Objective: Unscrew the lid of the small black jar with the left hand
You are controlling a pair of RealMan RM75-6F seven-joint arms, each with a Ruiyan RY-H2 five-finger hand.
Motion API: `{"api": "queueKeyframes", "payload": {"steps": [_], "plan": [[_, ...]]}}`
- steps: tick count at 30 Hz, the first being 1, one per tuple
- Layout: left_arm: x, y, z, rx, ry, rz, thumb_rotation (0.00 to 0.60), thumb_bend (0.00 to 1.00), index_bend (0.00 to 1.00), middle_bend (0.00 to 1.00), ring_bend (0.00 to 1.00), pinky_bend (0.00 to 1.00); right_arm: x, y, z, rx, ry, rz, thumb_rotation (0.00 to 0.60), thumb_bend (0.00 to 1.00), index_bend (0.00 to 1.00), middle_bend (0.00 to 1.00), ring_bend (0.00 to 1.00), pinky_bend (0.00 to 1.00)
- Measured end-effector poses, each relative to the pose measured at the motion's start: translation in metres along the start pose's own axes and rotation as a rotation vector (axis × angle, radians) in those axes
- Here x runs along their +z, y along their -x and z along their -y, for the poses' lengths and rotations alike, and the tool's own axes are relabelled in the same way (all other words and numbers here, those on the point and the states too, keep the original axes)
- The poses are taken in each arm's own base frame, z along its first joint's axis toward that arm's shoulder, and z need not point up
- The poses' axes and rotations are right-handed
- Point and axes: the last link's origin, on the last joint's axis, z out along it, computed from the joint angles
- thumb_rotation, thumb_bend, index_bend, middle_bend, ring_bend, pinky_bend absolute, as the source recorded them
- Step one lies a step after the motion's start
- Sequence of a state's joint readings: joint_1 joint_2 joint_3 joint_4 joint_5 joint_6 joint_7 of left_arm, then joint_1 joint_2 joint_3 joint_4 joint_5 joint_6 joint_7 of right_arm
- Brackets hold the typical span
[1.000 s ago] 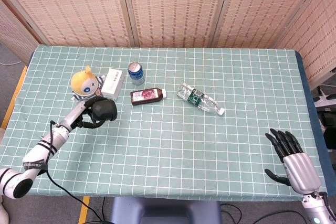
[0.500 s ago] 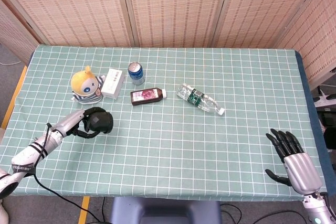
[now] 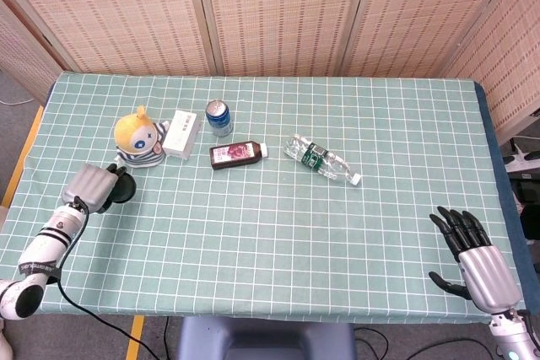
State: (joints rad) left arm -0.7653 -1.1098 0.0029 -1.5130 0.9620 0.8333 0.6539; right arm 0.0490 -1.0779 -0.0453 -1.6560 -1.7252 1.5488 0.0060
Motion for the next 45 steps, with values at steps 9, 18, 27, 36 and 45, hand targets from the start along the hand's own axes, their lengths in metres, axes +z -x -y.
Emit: {"api": "queueKeyframes", "payload": {"steps": [9, 18, 27, 36, 45], "plan": [[-0.015, -0.003, -0.003, 0.163, -0.275, 0.049, 0.6, 0.51, 0.9, 0.89, 0.66, 0.61, 0.0, -0.001, 0.0, 0.005, -0.001, -0.001, 0.6, 0.09, 0.0, 0.0, 0.0, 0.0], [-0.013, -0.004, -0.024, -0.142, -0.099, 0.107, 0.6, 0.52, 0.9, 0.9, 0.66, 0.62, 0.0, 0.0, 0.001, 0.007, -0.002, 0.004, 0.6, 0.09, 0.0, 0.0, 0.0, 0.0], [-0.012, -0.021, -0.035, -0.646, 0.075, 0.17, 0.6, 0.52, 0.9, 0.9, 0.66, 0.61, 0.001, 0.001, 0.0, 0.007, 0.005, 0.004, 0.6, 0.09, 0.0, 0.0, 0.0, 0.0], [-0.014, -0.038, -0.036, -0.818, 0.207, 0.143, 0.6, 0.51, 0.89, 0.88, 0.65, 0.6, 0.0, 0.001, -0.001, 0.008, 0.009, 0.008, 0.6, 0.09, 0.0, 0.0, 0.0, 0.0], [-0.008, -0.008, -0.019, -0.691, 0.191, 0.199, 0.6, 0.51, 0.87, 0.86, 0.64, 0.59, 0.0, 0.0, -0.001, 0.009, 0.008, 0.007, 0.6, 0.09, 0.0, 0.0, 0.0, 0.0]]}}
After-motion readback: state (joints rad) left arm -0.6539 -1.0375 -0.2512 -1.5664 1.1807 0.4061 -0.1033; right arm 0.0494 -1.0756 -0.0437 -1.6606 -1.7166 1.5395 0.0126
